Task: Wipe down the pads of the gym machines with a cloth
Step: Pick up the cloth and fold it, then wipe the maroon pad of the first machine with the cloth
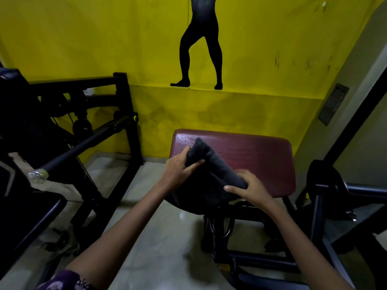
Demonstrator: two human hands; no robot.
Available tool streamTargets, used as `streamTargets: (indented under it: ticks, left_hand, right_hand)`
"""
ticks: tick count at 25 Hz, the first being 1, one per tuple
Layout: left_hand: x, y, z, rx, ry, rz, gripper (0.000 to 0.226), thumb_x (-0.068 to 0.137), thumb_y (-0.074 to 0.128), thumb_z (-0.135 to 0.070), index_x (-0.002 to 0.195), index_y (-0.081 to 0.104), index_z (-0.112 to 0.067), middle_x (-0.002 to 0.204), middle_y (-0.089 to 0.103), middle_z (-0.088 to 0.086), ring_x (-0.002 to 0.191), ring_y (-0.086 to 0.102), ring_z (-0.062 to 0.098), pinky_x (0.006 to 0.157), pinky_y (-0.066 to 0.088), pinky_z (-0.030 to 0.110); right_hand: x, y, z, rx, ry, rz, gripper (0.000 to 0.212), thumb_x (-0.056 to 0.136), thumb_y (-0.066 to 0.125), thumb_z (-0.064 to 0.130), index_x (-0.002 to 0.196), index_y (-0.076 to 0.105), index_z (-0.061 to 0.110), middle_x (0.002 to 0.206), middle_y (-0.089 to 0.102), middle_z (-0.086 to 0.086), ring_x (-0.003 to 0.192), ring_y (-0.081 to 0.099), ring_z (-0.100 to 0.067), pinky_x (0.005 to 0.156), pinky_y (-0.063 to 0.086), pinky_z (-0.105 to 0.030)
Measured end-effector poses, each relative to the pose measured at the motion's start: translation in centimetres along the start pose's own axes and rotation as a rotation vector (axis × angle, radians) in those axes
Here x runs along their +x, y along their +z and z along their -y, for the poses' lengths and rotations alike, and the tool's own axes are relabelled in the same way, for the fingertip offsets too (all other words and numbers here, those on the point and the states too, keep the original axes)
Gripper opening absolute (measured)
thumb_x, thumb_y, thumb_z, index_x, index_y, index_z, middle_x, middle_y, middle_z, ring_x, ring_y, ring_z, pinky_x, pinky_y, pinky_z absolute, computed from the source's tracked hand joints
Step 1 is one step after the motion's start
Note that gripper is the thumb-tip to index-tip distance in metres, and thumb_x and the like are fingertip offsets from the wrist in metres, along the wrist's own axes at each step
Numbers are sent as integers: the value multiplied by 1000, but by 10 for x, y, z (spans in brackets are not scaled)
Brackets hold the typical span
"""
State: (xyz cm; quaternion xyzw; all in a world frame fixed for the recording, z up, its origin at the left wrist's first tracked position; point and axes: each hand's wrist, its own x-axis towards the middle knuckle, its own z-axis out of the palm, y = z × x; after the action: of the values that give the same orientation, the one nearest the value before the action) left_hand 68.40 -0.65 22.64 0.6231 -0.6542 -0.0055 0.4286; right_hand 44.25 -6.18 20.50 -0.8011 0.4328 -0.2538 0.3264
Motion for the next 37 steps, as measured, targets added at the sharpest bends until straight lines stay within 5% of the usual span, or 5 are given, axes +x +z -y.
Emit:
streamTargets:
  ticks: [7,13,25,33,37]
  left_hand:
    - [-7,2,24,-200,-439,110,39,76,67,-51,94,57,-17,96,69,10,93,65,29,75,50,37]
    - [0,-20,33,-964,-867,370,33,94,47,-44,79,56,-16,63,55,0,51,49,10,48,39,21]
    - [96,26,161,378,-122,485,67,97,44,-41,150,15,-13,157,15,6,143,19,23,115,19,43]
    - [191,68,233,194,-106,489,57,101,37,-32,150,18,-10,158,13,6,145,15,21,116,18,41]
    - [219,92,258,53,-41,530,52,101,38,-30,147,27,-9,155,25,9,142,23,22,115,20,40]
  right_hand:
    - [11,83,47,122,-189,-296,29,72,61,-8,87,47,13,88,53,2,81,51,-11,73,40,-19]
    - [39,111,75,36,-27,21,64,67,72,56,109,51,13,112,43,0,98,51,-17,80,43,-33]
    - [148,109,60,-416,210,-200,35,82,61,30,111,46,19,113,46,-11,97,57,-37,70,38,-36]
    - [256,167,21,-770,334,-56,89,86,30,73,152,5,17,159,-10,-7,145,-9,-34,111,-4,-60]
    - [251,197,1,-723,322,-299,91,76,26,81,147,32,25,155,25,-11,138,23,-44,99,19,-72]
